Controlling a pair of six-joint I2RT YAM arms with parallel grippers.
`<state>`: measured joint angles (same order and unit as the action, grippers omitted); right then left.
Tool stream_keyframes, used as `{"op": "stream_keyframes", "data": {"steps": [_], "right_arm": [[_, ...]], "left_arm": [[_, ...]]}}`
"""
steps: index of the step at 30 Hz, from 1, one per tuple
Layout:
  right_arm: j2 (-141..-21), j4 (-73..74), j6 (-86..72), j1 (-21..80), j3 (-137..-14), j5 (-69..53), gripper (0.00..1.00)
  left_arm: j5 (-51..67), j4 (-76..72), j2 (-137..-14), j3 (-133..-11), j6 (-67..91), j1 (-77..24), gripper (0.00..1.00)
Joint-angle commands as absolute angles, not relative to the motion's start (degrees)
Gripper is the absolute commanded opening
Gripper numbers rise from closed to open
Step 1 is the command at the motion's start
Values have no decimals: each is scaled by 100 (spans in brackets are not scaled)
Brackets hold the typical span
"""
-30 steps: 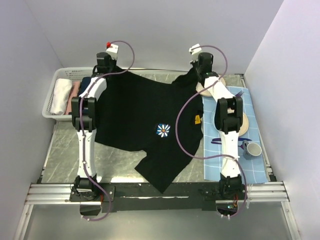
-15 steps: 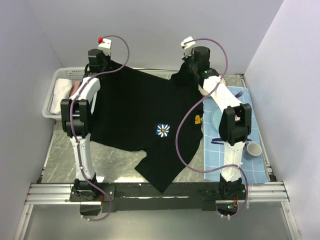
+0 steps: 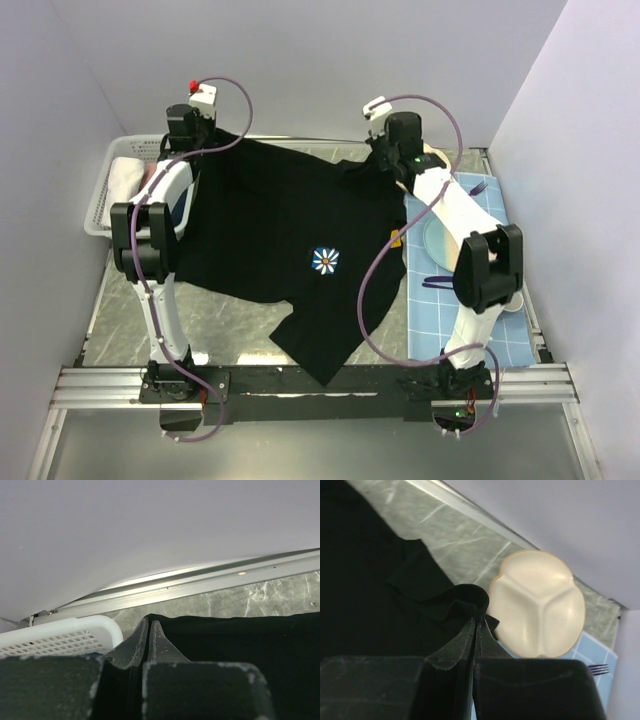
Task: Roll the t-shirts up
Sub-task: Fold the T-shirt at the center of the board.
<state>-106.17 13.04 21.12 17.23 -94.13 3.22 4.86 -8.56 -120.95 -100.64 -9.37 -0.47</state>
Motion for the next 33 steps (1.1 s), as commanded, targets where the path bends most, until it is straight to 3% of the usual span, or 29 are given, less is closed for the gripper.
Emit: {"op": "stream_keyframes", "data": {"steps": [1,20,33], "right_arm": [[-9819,1380,1749,1951,-9168,255,0],[-8904,2276,862,2004,-8087,132,0],[-8157,2610,651,1995,-7120,18,0]], "left_arm": [[755,-1072,-11698,-9941,-923,-17,1],[1959,-1327,-11470,-9431,-1564,501,1],[2856,-380,-11119,-8939,-2740,589,1]]}}
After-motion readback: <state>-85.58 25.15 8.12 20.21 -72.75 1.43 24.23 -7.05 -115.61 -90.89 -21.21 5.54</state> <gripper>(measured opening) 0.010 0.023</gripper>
